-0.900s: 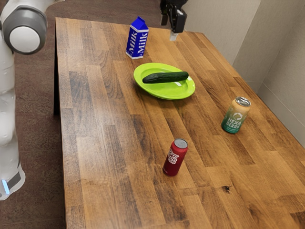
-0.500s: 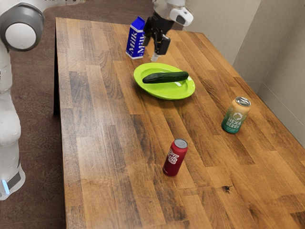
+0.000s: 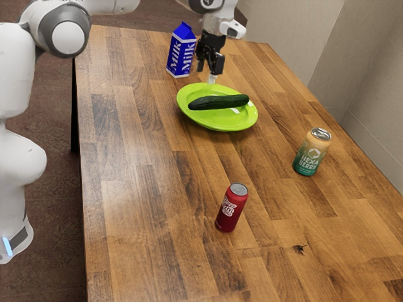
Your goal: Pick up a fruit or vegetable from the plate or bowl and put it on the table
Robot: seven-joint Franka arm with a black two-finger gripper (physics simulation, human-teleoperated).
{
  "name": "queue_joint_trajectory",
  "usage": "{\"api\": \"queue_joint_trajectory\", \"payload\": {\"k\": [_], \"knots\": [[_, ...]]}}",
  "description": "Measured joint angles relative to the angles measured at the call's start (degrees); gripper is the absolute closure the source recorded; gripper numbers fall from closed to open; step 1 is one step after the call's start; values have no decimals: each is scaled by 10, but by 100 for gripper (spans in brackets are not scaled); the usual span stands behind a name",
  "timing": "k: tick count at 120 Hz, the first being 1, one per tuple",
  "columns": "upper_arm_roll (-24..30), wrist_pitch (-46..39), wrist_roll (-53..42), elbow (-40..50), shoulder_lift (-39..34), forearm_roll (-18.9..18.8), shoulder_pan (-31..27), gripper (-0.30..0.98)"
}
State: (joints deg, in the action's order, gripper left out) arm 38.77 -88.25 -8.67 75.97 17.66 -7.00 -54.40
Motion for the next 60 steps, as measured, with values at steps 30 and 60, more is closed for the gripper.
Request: {"api": "queue_joint_trajectory", "payload": {"k": [30,60], "knots": [[24,-13,-57,-102,122,-57,2,0],[45,-16,-97,-149,191,-98,18,0]]}}
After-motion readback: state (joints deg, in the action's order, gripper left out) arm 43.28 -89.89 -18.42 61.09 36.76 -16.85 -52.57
